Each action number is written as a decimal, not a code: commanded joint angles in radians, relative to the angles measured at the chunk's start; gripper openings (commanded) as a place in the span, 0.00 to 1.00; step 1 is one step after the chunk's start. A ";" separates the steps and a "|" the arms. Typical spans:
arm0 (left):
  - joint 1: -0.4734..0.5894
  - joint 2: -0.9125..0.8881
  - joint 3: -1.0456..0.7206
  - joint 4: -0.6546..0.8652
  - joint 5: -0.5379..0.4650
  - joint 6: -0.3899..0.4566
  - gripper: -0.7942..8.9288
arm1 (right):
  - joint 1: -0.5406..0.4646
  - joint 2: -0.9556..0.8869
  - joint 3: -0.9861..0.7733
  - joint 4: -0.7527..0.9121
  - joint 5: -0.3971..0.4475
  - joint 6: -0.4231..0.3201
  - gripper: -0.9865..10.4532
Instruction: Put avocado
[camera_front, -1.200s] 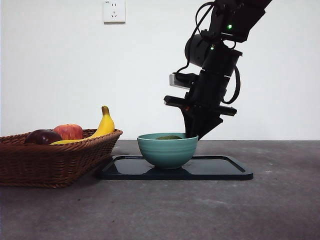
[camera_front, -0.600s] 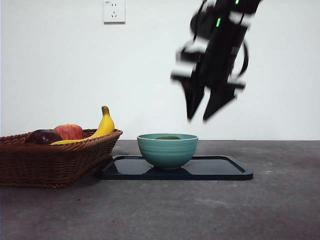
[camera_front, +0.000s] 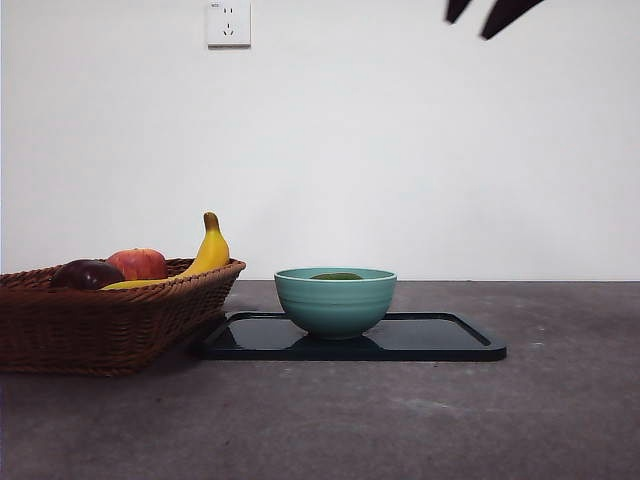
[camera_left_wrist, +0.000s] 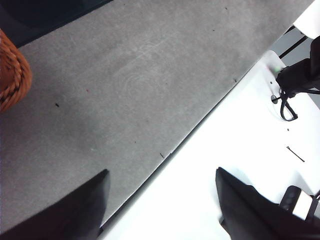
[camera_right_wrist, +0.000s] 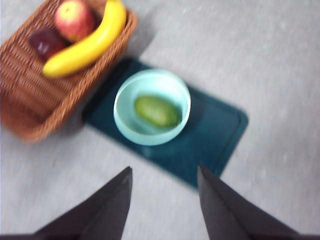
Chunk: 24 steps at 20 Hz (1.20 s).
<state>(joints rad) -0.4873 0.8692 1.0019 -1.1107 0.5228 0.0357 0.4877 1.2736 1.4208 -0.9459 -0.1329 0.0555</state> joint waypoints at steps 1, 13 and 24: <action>-0.004 0.006 0.010 0.008 0.003 0.009 0.43 | 0.028 -0.109 -0.115 0.010 -0.014 -0.007 0.27; -0.004 0.006 0.010 0.037 0.003 0.001 0.43 | 0.138 -0.536 -0.481 0.037 -0.134 0.009 0.27; -0.004 0.006 0.010 0.037 0.002 0.002 0.09 | 0.138 -0.536 -0.481 0.036 -0.219 0.003 0.09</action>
<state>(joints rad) -0.4873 0.8692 1.0019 -1.0801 0.5228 0.0349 0.6170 0.7315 0.9379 -0.9207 -0.3466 0.0570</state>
